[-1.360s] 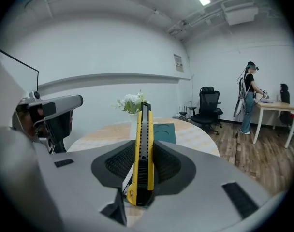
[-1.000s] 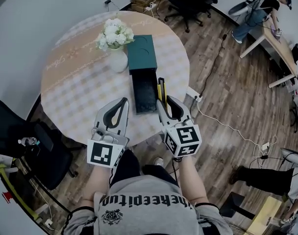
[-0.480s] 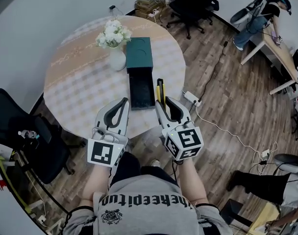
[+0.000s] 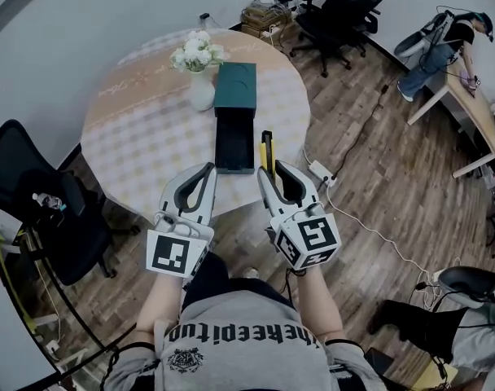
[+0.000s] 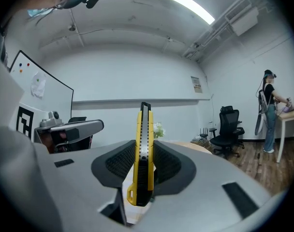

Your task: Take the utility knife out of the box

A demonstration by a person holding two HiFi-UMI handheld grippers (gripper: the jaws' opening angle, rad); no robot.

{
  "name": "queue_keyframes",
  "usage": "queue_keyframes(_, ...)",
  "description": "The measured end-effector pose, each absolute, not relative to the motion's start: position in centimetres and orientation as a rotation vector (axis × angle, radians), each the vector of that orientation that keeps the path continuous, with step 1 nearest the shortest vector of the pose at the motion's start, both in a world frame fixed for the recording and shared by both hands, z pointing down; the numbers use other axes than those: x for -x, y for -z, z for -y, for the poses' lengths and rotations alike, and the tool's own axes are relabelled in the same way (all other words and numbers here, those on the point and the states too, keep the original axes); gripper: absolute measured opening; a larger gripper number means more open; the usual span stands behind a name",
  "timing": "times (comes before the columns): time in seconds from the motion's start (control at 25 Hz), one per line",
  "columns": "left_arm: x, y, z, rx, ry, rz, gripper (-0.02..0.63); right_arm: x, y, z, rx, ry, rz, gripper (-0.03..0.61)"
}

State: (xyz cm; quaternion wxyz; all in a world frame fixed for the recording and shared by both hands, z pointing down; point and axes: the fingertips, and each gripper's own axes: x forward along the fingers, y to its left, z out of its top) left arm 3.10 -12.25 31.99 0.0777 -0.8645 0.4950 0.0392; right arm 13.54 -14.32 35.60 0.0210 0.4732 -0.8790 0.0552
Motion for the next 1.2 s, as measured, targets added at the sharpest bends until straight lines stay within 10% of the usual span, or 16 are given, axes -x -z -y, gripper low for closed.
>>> queue_keyframes(1.2,1.2,-30.6,7.6,2.482,-0.117,-1.544,0.017,-10.7,-34.0,9.7,-1.433,-0.104,2.807,0.118)
